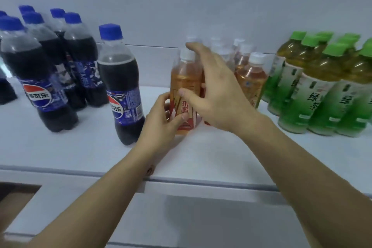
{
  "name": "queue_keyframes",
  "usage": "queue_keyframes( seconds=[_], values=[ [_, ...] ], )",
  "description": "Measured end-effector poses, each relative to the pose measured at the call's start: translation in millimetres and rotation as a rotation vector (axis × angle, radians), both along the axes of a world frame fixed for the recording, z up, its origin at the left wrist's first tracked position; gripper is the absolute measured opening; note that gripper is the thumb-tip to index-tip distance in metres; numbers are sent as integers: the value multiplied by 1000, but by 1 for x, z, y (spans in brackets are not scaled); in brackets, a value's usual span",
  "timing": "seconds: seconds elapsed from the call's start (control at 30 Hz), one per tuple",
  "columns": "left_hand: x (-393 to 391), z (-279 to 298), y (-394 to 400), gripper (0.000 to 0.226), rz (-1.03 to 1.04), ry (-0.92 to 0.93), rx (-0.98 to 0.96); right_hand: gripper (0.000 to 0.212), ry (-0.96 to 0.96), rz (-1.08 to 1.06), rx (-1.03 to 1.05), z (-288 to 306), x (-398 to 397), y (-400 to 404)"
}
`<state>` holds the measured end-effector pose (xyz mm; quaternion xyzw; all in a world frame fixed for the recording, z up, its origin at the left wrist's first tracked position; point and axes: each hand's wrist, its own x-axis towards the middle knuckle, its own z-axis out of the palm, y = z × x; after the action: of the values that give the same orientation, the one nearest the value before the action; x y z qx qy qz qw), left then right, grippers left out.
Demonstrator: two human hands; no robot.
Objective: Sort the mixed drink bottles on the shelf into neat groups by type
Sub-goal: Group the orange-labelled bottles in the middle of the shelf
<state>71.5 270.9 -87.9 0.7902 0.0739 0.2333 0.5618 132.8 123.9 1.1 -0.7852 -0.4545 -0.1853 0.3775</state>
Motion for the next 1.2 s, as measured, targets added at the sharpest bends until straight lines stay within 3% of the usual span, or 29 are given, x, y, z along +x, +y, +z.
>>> queue_keyframes(
  seconds=[0.17, 0.4, 0.47, 0.57, 0.63, 0.73, 0.83, 0.93, 1.07, 1.2],
  values=[
    [15, 0, 5, 49, -16, 38, 11, 54, -138, 105, 185, -19, -2, -14],
    [33, -2, 4, 51, -27, 61, 104, 30, 91, 94, 240, -55, -6, -30],
    [32, -2, 3, 51, -23, 72, 133, 29, 219, 73, 197, -71, -13, -31],
    [21, 8, -2, 59, -36, 118, 140, 28, 419, 86, -40, -96, -16, -33],
    [2, 15, -3, 70, -61, 188, 187, 24, 442, 80, -139, -103, -16, -36],
    [-41, 25, 11, 84, -84, 332, 442, 21, 467, 47, -128, -99, -17, -36],
    [-85, 31, 36, 64, -268, 421, 592, 20, 477, -5, -135, -95, -25, -23],
    [-115, 39, 68, 48, -339, 421, 583, 25, 478, -12, -62, -94, -45, 6],
    [-136, 42, 117, 32, -296, 396, 558, 54, 527, 15, 169, -82, -66, 59],
    [-148, 41, 167, 31, -224, 340, 577, 82, 555, 48, 342, -62, -79, 105]
  ],
)
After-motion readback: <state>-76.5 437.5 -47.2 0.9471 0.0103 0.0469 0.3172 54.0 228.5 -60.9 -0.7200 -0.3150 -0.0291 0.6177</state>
